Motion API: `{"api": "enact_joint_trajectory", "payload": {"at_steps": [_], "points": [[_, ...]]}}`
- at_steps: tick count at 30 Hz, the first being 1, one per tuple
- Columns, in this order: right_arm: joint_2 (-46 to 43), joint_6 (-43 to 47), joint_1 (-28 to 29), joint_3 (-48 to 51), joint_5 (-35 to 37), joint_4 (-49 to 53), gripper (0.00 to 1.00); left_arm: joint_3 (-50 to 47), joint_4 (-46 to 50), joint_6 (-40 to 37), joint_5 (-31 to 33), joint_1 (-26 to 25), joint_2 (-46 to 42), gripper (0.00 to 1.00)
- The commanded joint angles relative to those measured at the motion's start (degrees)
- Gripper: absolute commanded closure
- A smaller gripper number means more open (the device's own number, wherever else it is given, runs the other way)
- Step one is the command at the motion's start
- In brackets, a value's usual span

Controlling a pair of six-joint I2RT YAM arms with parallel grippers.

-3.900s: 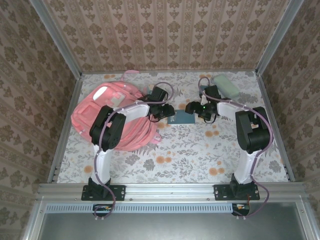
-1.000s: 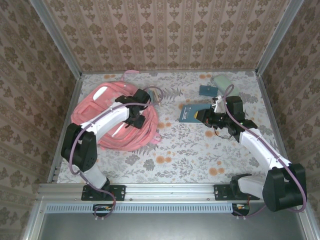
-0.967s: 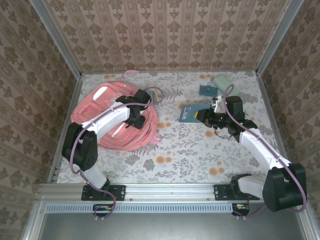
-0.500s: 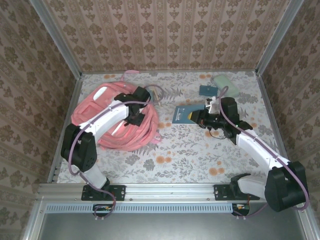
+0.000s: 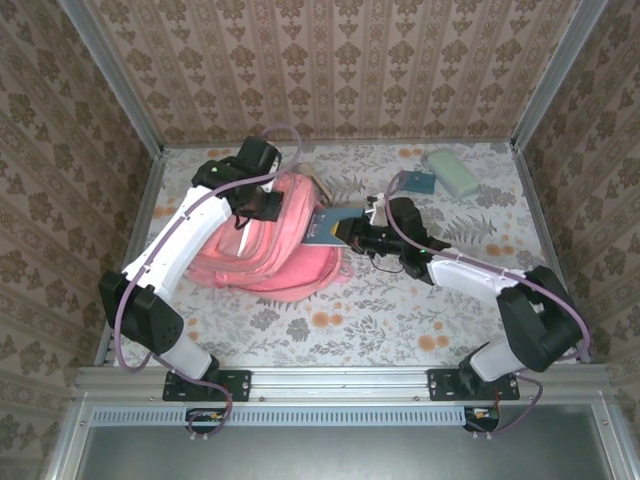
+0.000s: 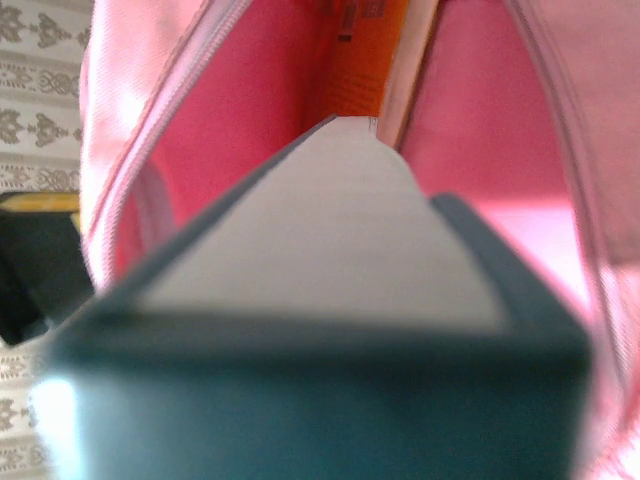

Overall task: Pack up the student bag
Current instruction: Place the book in the student bag.

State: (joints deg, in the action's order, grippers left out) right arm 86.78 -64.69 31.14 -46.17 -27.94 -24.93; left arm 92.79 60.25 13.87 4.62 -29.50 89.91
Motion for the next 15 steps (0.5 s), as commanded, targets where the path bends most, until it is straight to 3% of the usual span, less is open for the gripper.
{"api": "enact_joint_trajectory", "payload": {"at_steps": [1, 5, 15], "points": [[5.95, -4.62, 2.25, -4.62, 4.85, -11.43, 1.0, 3.14, -3.6, 3.17, -5.37, 2.6, -4.91, 1.0], [14.23, -8.41, 5.21, -10.14, 7.72, -17.24, 1.0, 2.95, -4.51, 3.6, -8.3, 5.61, -6.33, 1.0], [33.65, -14.55, 11.07, -30.82, 14.32, -17.78, 1.0, 2.41, -4.26, 4.14, -11.02, 7.19, -6.84, 1.0]]}}
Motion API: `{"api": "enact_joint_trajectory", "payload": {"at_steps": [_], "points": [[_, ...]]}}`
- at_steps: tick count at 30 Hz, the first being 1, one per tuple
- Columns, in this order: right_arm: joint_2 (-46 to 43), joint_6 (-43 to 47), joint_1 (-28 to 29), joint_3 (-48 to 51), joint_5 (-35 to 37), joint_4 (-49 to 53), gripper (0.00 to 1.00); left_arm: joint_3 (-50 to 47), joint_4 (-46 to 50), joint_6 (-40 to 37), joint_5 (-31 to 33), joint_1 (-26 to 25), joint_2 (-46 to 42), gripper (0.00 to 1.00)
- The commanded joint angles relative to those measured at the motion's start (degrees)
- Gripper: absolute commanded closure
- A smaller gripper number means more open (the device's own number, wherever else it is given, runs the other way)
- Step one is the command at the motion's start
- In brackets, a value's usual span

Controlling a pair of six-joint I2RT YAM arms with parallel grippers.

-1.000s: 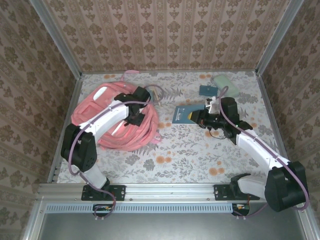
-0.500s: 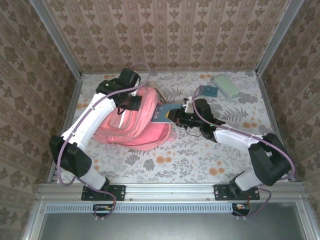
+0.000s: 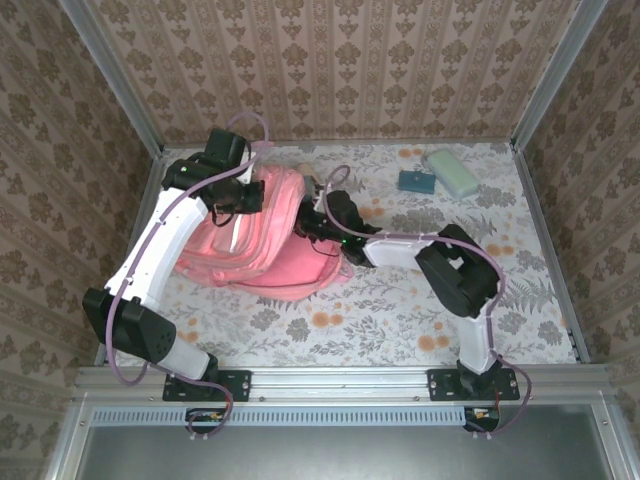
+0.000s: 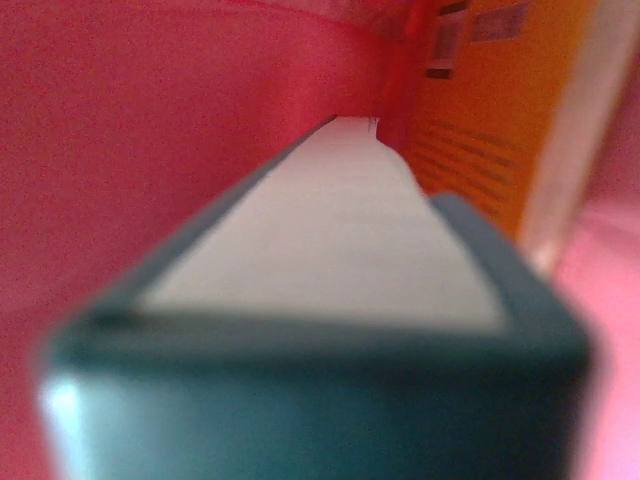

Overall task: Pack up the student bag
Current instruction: Place the book in the student bag.

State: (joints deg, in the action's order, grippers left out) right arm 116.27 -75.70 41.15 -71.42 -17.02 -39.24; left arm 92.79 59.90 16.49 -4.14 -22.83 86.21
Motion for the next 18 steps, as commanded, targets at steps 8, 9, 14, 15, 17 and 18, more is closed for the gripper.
{"api": "enact_joint_trajectory", "payload": {"at_steps": [8, 9, 14, 15, 17, 18], "points": [[9.64, 1.74, 2.67, -16.78, 2.16, 15.26, 0.4, 2.13, -3.74, 0.97, -2.65, 1.23, -3.11, 1.0], [8.11, 3.17, 2.54, -15.4, 2.85, 17.34, 0.33, 1.91, -3.89, 1.0, -2.63, 1.29, -3.27, 1.0], [2.67, 8.92, 1.88, -11.83, 3.33, 25.24, 0.22, -0.06, -5.48, 1.29, -3.34, 1.56, -4.0, 1.0], [1.96, 9.82, 1.76, -11.23, 3.36, 26.14, 0.22, -0.39, -5.58, 1.43, -3.42, 1.65, -3.96, 1.0], [1.29, 10.47, 1.63, -10.44, 3.33, 27.49, 0.23, -0.76, -5.76, 1.51, -3.59, 1.73, -4.12, 1.0], [1.45, 10.3, 1.59, -10.21, 2.69, 27.51, 0.25, -1.09, -5.94, 1.52, -3.71, 1.73, -4.21, 1.0]]}}
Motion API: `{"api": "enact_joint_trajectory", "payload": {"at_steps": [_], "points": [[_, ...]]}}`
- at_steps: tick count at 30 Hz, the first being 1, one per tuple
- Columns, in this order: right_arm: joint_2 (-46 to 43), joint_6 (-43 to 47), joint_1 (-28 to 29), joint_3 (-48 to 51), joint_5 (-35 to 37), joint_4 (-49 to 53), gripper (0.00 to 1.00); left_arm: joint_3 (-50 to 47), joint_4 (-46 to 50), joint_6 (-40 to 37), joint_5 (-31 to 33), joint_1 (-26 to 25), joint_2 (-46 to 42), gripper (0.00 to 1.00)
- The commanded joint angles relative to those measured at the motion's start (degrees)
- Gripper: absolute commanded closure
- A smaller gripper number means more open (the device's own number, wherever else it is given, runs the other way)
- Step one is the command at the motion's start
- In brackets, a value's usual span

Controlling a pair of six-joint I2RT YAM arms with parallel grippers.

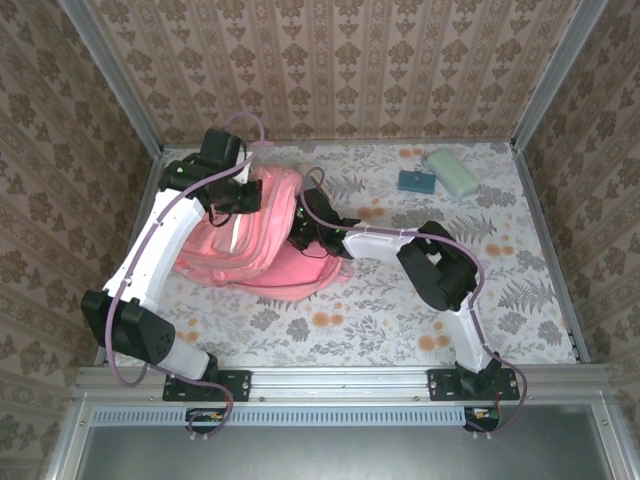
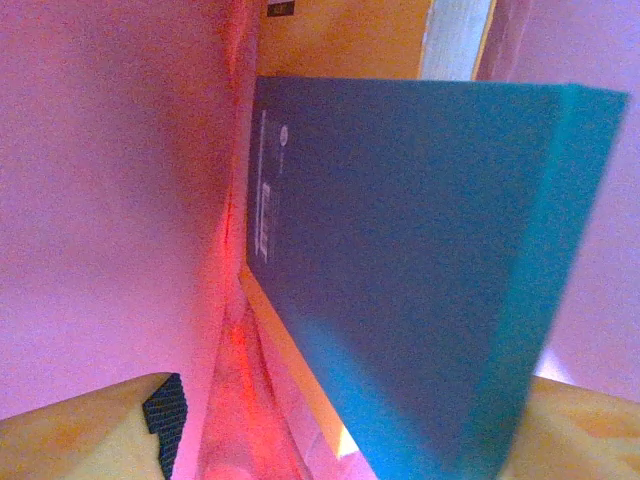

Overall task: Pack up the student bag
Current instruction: Place the book in the student bag, then pick up the loose stationery from the top-center of the table.

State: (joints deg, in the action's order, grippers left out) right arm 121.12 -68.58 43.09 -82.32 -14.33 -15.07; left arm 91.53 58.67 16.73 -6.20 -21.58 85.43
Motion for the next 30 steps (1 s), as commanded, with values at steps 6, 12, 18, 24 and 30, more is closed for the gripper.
{"api": "enact_joint_trajectory", "payload": {"at_steps": [6, 12, 18, 24, 30], "points": [[-0.98, 1.18, -0.44, 1.01, -1.49, 0.66, 0.57, -0.9, -5.11, 1.64, -2.03, 0.56, -4.23, 1.0], [5.31, -0.2, -0.06, -5.37, -3.58, -0.11, 0.87, -1.91, -5.44, 1.99, -2.81, 0.48, -5.27, 1.0], [11.68, 0.5, 0.4, -15.87, -6.22, 5.57, 0.66, -2.67, -5.27, 1.97, -1.91, 0.49, -6.41, 1.0], [2.82, 6.17, 0.16, -7.89, -4.13, 8.12, 0.26, -4.04, -4.79, 1.33, -0.21, 1.31, -6.9, 1.0], [-8.34, 12.41, -0.06, 1.48, -3.99, 12.04, 0.2, -5.91, -5.76, 1.18, -0.4, 3.01, -7.82, 1.0]]}}
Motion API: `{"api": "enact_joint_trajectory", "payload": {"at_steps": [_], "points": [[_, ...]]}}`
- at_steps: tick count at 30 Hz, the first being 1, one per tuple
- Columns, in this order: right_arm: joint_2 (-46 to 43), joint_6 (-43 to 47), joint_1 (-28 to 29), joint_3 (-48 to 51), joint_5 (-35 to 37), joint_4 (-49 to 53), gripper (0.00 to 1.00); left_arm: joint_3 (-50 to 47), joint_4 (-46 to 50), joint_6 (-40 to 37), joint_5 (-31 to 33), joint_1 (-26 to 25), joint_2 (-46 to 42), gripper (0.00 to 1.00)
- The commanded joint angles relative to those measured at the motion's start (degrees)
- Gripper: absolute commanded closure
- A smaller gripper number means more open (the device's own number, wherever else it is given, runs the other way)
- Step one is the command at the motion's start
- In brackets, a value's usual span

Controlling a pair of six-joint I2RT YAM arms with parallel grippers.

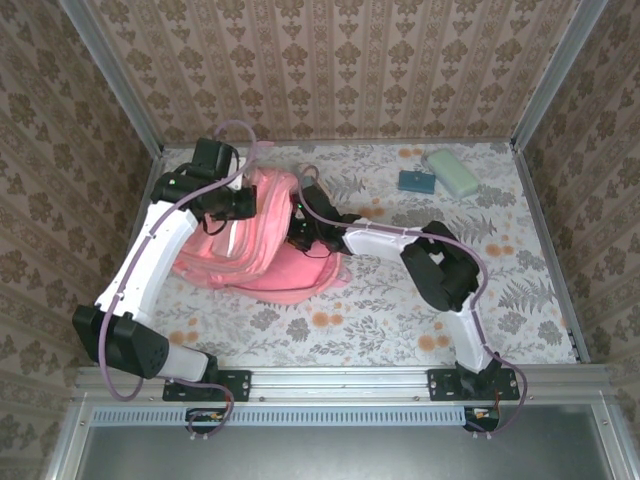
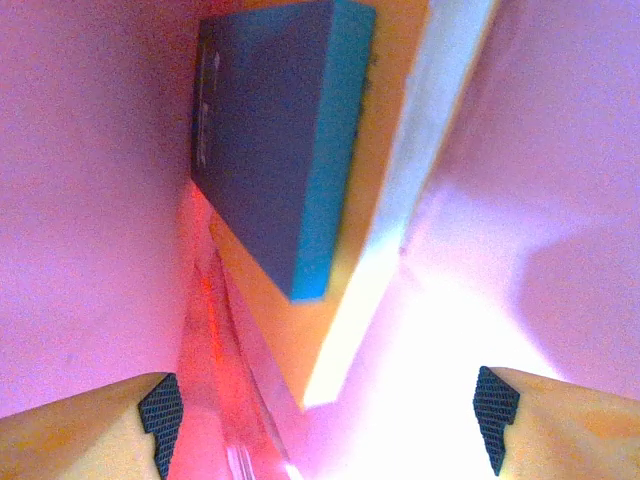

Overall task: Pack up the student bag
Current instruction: Pick up the loose stationery from the top-center of the table.

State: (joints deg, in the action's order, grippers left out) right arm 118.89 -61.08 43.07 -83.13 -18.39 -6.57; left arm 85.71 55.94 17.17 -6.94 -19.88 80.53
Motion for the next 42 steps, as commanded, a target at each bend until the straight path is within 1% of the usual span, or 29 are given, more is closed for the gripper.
{"api": "enact_joint_trajectory", "payload": {"at_steps": [1, 3, 8, 11, 12, 15, 18, 21, 25, 30, 36, 42], "points": [[-7.9, 6.53, -0.01, 3.48, -0.06, 4.92, 0.21, -0.37, -3.2, 0.76, 0.28, 1.62, -3.13, 1.0], [-11.48, 10.1, -0.08, 5.53, 0.51, 8.46, 0.22, -0.97, -3.36, 0.75, 0.08, 2.14, -3.53, 1.0], [-19.79, 22.03, -1.35, 10.28, 4.07, 14.99, 0.31, -2.22, -3.67, 1.2, -0.29, 3.69, -4.79, 1.0], [-22.18, 27.63, -3.98, 11.75, 7.23, 16.71, 0.41, -2.22, -3.61, 1.34, -0.78, 4.53, -5.23, 1.0], [-22.29, 29.2, -5.18, 11.78, 8.15, 16.84, 0.42, -2.13, -3.56, 1.45, -1.05, 4.67, -5.34, 1.0], [-20.63, 31.88, -9.21, 10.29, 9.87, 17.2, 0.56, -1.78, -3.56, 1.33, -2.09, 4.94, -5.42, 1.0], [-16.82, 33.98, -12.54, 7.31, 11.16, 16.47, 0.57, -1.38, -2.98, 1.37, -2.37, 5.03, -5.34, 1.0], [-10.78, 36.15, -14.85, 1.74, 11.62, 17.82, 0.58, -1.26, -2.89, 1.54, -2.99, 5.08, -5.3, 1.0], [-2.38, 36.32, -17.14, -6.05, 10.04, 18.77, 0.58, -1.07, -2.82, 2.02, -4.21, 5.2, -5.11, 1.0], [6.87, 37.01, -18.02, -16.62, 9.19, 21.29, 0.57, -1.06, -2.96, 2.8, -5.62, 5.17, -4.77, 1.0], [16.93, 38.54, -18.11, -28.97, 8.81, 26.52, 0.53, -1.07, -2.51, 3.21, -5.63, 5.19, -4.87, 1.0], [25.07, 39.04, -17.78, -39.75, 8.66, 32.51, 0.51, -1.42, -2.2, 3.34, -5.54, 5.2, -5.13, 1.0]]}}
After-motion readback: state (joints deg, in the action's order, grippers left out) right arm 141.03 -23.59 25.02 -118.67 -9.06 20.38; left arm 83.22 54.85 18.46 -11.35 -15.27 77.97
